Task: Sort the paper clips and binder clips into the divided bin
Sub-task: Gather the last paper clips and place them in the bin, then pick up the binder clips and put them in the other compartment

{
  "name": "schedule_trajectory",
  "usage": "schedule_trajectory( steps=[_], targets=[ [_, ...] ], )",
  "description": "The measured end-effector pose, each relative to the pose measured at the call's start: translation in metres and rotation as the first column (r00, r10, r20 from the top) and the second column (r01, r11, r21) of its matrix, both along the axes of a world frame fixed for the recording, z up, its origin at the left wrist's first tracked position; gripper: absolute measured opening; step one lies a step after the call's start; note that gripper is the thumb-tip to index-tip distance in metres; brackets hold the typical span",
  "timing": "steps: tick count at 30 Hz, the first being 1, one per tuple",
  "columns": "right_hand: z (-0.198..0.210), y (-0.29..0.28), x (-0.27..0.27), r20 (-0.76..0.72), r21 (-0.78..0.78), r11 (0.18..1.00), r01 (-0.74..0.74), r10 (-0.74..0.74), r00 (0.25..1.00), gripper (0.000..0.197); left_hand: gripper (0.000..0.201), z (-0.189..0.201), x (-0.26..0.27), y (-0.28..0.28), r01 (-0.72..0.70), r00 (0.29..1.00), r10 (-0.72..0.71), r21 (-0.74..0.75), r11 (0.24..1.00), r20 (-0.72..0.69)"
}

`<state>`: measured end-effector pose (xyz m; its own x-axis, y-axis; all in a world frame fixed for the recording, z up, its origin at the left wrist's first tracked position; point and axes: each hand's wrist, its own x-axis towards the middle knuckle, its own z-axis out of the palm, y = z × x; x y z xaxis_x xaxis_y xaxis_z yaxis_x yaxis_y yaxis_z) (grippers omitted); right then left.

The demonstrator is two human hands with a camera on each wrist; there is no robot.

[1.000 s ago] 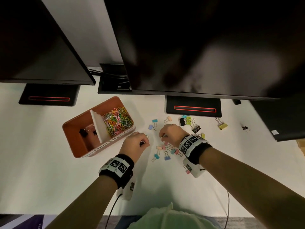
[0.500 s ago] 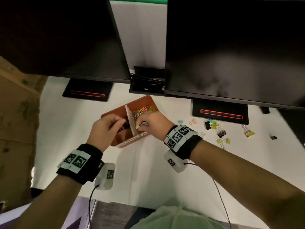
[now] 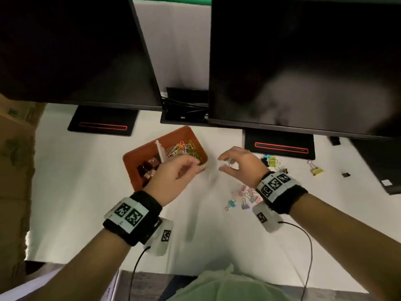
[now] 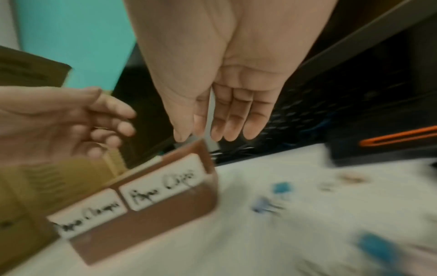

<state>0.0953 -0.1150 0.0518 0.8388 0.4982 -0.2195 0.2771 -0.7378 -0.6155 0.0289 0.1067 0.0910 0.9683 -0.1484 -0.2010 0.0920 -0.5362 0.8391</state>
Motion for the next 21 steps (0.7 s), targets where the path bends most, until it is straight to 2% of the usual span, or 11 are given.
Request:
schedule_trajectory(
  steps=[2, 4, 7, 11, 13, 17, 21],
  targets=[
    [-0.011, -0.036, -0.003, -0.052, -0.182, 0.983, 0.024, -0.034, 0.998, 0.039, 0.023, -0.021, 0.002, -0.030, 0.092, 0.995, -0.090, 0.032, 0.995, -0.048],
    [-0.021, -0.062, -0.011, -0.116, -0.284, 0.959, 0.006, -0.041, 0.992, 0.049, 0.033, -0.045, 0.002, -0.059, 0.196, 0.977, -0.182, 0.128, 0.972, -0.114],
    [-0.036, -0.079, -0.024, -0.174, -0.342, 0.937, -0.066, 0.006, 0.985, 0.062, 0.052, -0.077, -0.003, -0.092, 0.329, 0.936, -0.278, 0.254, 0.910, -0.218],
    [-0.048, -0.081, -0.029, -0.222, -0.393, 0.905, -0.162, 0.078, 0.972, 0.079, 0.071, -0.104, -0.006, -0.117, 0.428, 0.898, -0.355, 0.331, 0.841, -0.259],
    [-0.053, -0.080, -0.030, -0.209, -0.410, 0.892, -0.191, 0.113, 0.971, 0.078, 0.067, -0.110, -0.005, -0.124, 0.445, 0.893, -0.376, 0.357, 0.822, -0.247],
    [-0.061, -0.080, -0.026, -0.176, -0.358, 0.914, -0.192, 0.136, 0.975, 0.061, 0.045, -0.114, 0.003, -0.124, 0.349, 0.931, -0.297, 0.272, 0.897, -0.214],
    [-0.060, -0.077, -0.019, -0.202, -0.237, 0.959, -0.158, 0.110, 0.973, 0.043, 0.028, -0.115, 0.010, -0.115, 0.238, 0.963, -0.193, 0.256, 0.937, -0.190]
  ],
)
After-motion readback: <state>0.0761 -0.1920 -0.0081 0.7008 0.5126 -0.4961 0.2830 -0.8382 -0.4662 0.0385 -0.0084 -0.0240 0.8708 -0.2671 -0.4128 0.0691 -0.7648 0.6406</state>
